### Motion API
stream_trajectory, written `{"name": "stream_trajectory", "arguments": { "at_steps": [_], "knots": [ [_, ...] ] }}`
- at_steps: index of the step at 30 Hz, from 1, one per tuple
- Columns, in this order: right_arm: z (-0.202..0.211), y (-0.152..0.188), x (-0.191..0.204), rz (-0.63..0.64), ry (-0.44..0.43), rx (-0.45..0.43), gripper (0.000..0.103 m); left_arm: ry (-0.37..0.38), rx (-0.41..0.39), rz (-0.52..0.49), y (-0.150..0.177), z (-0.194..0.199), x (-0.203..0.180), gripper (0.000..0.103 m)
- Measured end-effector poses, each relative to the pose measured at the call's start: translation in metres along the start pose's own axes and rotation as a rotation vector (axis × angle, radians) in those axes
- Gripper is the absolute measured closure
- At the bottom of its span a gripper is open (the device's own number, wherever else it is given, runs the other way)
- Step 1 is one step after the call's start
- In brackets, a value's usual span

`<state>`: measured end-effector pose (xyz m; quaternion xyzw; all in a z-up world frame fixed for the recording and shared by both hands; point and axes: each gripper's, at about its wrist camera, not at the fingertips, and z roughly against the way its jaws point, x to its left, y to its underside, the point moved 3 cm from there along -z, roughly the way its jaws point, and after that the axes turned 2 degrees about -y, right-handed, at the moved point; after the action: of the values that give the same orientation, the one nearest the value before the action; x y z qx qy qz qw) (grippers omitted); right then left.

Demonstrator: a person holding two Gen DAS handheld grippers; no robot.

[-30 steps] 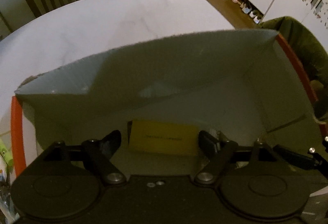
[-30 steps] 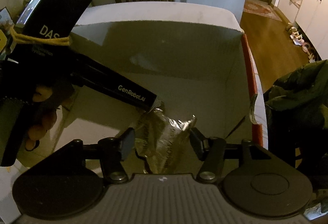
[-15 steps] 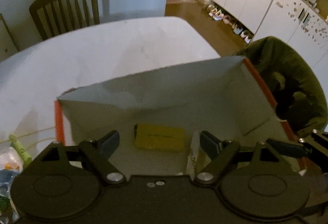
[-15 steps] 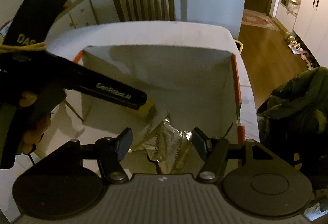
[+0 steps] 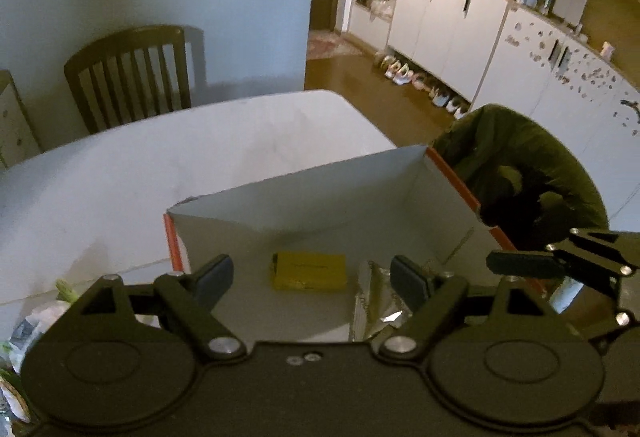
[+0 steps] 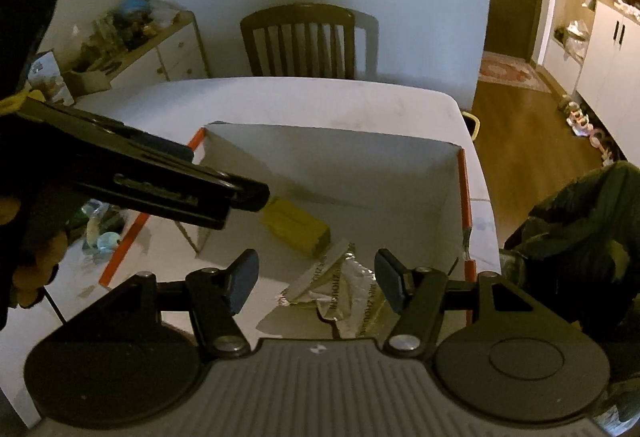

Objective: Organize objects
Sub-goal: 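Lower and release the yellow box with the left gripper while the right releases the silver bag, then move both tools back to the pile of items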

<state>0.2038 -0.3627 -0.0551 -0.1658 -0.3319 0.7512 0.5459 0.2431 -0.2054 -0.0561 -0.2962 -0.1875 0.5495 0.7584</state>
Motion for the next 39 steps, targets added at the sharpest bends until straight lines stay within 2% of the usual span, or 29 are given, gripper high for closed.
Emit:
{"name": "stream_trajectory", "arguments": {
  "at_steps": [7, 10, 18, 21, 28, 39],
  "knots": [
    [0.017, 0.001, 0.015, -0.022, 0.007, -0.052, 0.04, 0.018, -0.058, -0.014, 0.013, 0.028, 0.014, 0.014],
    [0.022, 0.003, 0.022, -0.04, 0.001, -0.071, 0.03, 0.025, -0.068, -0.009, 0.021, 0.037, 0.023, 0.014],
    [0.028, 0.006, 0.05, -0.071, -0.002, -0.101, 0.029, 0.027, -0.115, -0.009, 0.043, 0.067, 0.051, 0.008],
    [0.034, 0.006, 0.061, -0.094, -0.017, -0.136, 0.025, 0.022, -0.137, -0.006, 0.049, 0.078, 0.062, 0.002],
    [0.044, 0.008, 0.092, -0.112, -0.043, -0.187, 0.017, 0.04, -0.152, 0.005, 0.064, 0.096, 0.085, 0.001],
    [0.042, 0.01, 0.136, -0.127, -0.032, -0.205, 0.016, 0.058, -0.172, 0.035, 0.087, 0.109, 0.125, 0.0]
  ]
}}
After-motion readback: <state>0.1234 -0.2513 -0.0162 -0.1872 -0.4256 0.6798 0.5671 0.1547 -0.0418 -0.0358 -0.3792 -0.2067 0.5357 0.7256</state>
